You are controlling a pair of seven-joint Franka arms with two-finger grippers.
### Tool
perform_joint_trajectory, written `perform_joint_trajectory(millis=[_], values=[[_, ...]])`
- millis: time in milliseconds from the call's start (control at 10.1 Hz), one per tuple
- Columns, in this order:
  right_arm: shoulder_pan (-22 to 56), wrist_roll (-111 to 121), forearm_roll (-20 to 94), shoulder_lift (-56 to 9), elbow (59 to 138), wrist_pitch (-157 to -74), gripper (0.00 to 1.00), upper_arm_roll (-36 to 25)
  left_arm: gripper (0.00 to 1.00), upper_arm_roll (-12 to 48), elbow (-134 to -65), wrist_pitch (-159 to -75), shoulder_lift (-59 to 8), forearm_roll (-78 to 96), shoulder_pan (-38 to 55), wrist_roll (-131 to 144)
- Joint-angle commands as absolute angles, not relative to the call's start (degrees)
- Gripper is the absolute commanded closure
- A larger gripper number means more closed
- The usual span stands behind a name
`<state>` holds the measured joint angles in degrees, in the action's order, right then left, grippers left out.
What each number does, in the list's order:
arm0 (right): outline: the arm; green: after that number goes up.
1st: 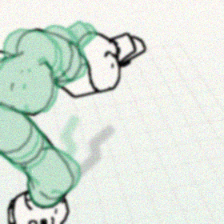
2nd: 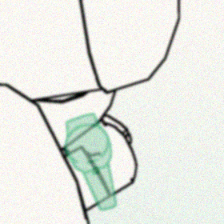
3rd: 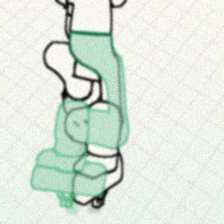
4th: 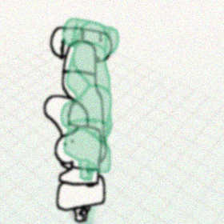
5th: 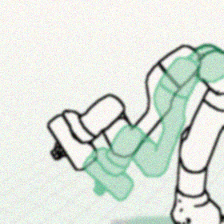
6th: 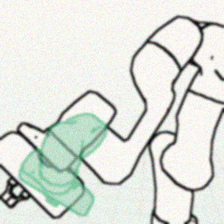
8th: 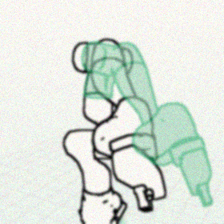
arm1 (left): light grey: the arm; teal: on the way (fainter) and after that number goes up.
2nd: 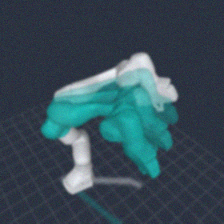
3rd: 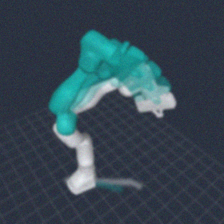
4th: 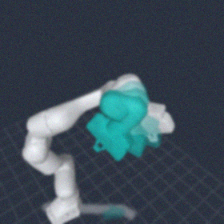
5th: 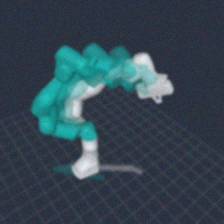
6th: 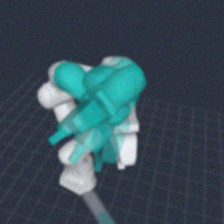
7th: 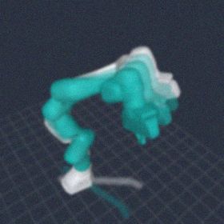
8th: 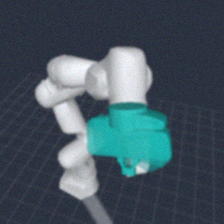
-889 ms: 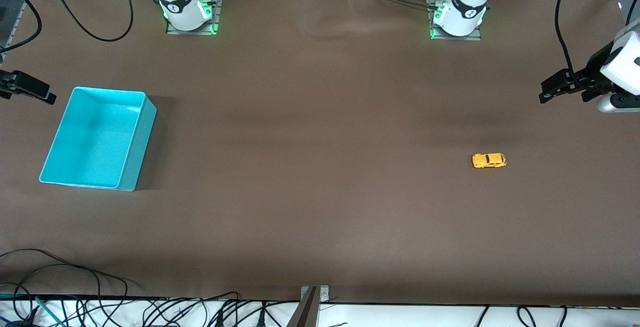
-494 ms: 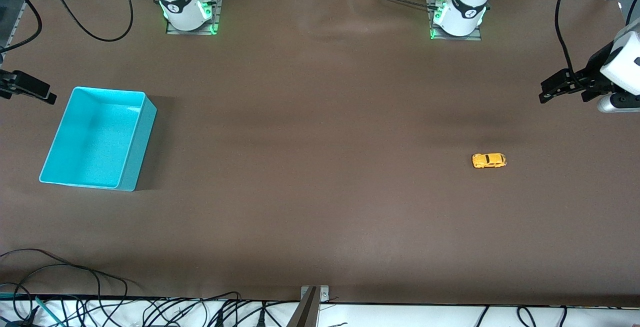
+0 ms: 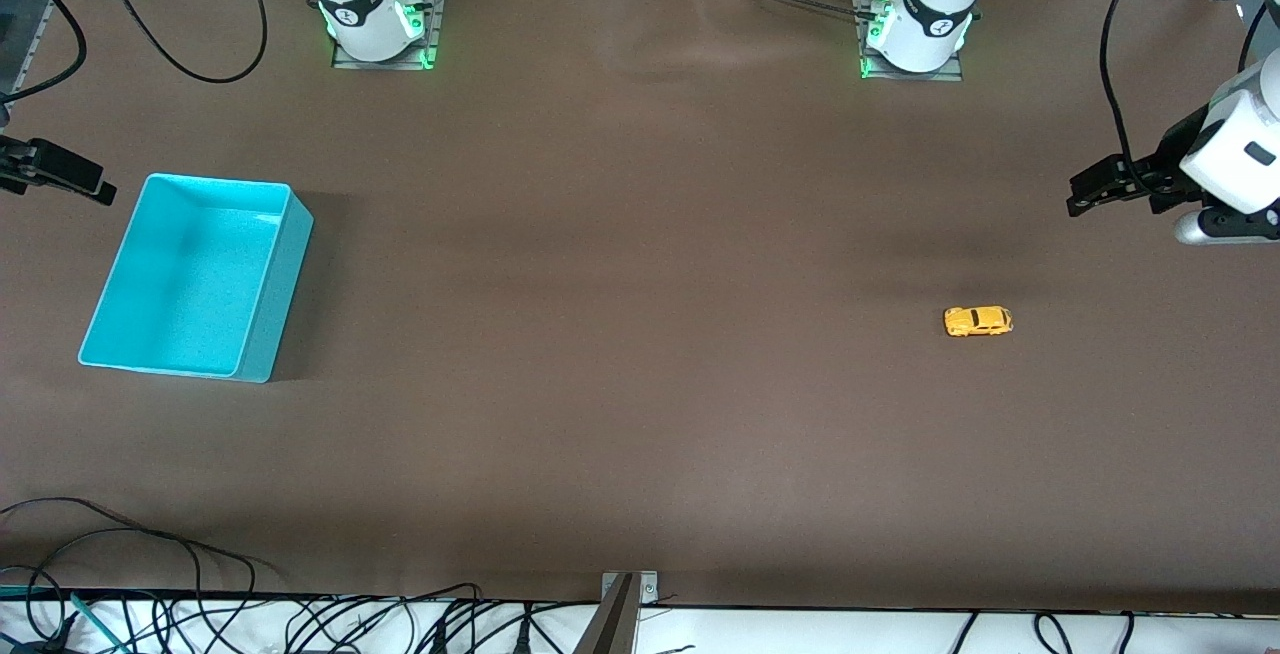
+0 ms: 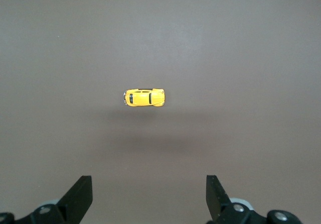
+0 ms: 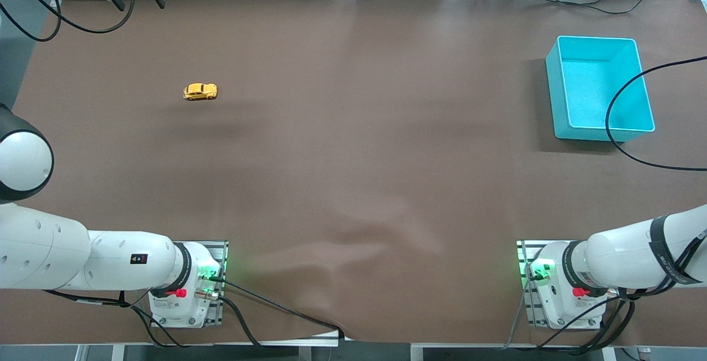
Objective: Wind up and store yellow beetle car
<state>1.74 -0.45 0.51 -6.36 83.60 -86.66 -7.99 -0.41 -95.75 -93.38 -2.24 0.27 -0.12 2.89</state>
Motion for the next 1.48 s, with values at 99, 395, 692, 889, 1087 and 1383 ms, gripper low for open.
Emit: perform_joint_trajectory(millis=[99,395,692,889,1087,1383], values=[[1.67,-0.17,1.67,-6.33,82.53,-83.34,0.00,-7.65,0.00,-1.05,-95.80,-93.78,-2.81,-1.23,-0.53,1.58],[1.85,-1.05,1.67,-6.50,82.70,-83.23,0.00,-7.56,0.00,-1.14,-95.80,-93.78,-2.90,-1.14,-0.62,1.67],[1.93,-0.97,1.58,-6.68,82.79,-83.58,0.00,-7.65,0.00,-1.14,-95.80,-93.78,-2.90,-0.79,-0.62,1.67],[1.85,-0.88,1.41,-6.77,82.88,-83.58,0.00,-7.65,0.00,-1.14,-95.80,-93.78,-2.90,-0.70,-0.62,1.67],[1.85,-0.70,1.41,-6.86,82.79,-83.67,0.00,-7.65,0.00,-1.14,-95.71,-93.78,-2.90,-0.70,-0.62,1.67],[1.85,-0.70,1.58,-6.86,82.79,-83.76,0.00,-7.65,0.00,-1.14,-95.71,-93.78,-2.90,-0.62,-0.62,1.93]])
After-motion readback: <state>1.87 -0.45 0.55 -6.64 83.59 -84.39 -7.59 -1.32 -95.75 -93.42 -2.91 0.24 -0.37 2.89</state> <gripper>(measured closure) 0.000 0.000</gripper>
